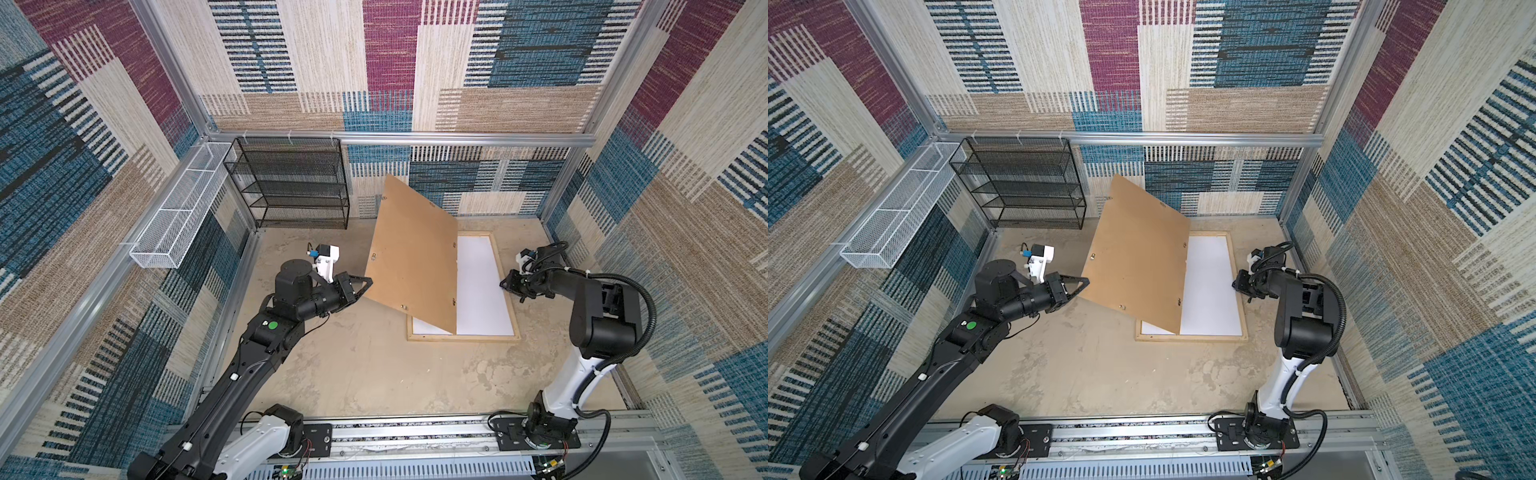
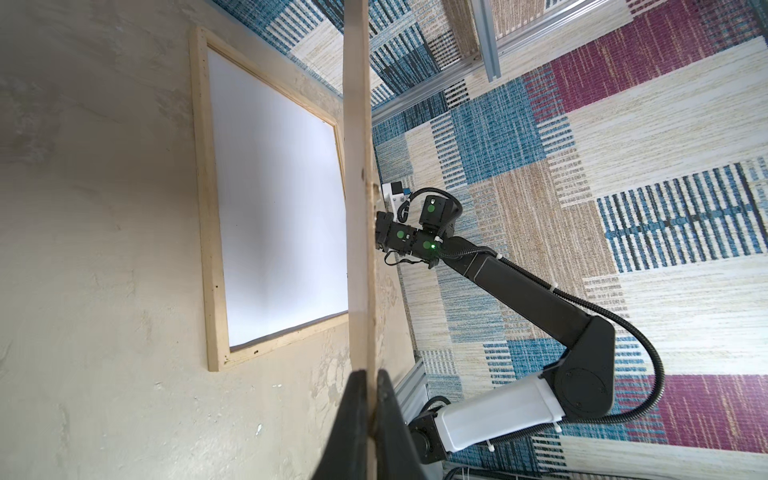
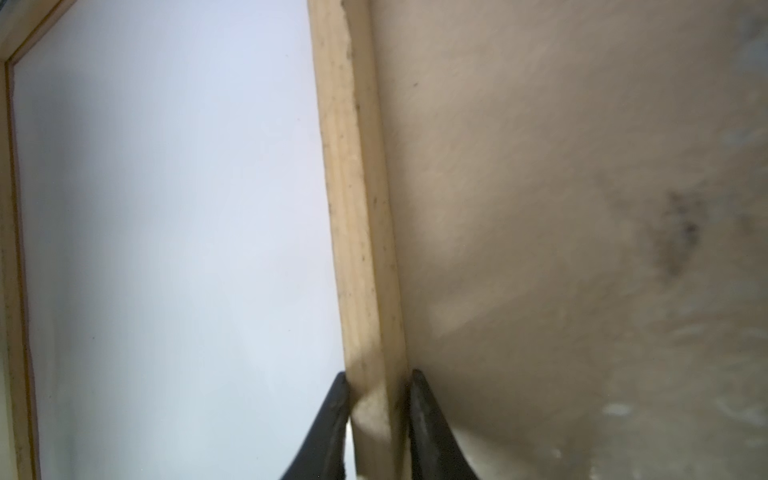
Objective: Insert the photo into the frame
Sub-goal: 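Lower the hardboard onto the frame with the left gripper while the right holds the frame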
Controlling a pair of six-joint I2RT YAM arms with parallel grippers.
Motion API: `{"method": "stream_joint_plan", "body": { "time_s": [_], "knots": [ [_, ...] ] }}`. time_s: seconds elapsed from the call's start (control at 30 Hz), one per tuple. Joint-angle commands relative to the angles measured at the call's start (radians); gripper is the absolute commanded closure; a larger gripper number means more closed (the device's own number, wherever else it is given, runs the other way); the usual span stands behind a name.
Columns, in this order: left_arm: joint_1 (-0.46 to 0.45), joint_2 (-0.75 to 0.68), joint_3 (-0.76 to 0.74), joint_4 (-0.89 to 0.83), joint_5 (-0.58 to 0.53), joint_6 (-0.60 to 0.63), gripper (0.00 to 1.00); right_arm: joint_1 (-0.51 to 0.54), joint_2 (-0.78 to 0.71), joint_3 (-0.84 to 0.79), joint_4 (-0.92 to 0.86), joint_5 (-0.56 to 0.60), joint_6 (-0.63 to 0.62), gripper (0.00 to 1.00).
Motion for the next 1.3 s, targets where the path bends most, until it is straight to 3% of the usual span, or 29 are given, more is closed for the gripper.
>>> {"method": "stream_joint_plan", "body": {
  "time_s": [0.0,0.43,0.73,0.9,1.27],
  "knots": [
    [0.002,-0.035,-0.044,0.078,-0.053,-0.034,1.0,0.032,-0.033,-0.026,0.03,-0.047,0.033,0.8],
    [0.002,-0.052,-0.073,0.034,-0.065,-0.036,1.0,0.236,-0.052,-0.044,0.078,-0.101,0.066,0.82],
    [0.0,-0.063,-0.124,0.052,-0.084,-0.076,1.0,0.336,0.004,-0.011,0.14,-0.1,0.187,0.82],
    [0.001,-0.093,-0.165,0.065,-0.121,-0.091,1.0,0.36,-0.023,-0.067,0.241,-0.148,0.299,0.81],
    [0.0,-0.081,-0.247,0.16,-0.132,-0.107,1.0,0.409,-0.038,-0.093,0.267,-0.164,0.301,0.81]
  ]
}}
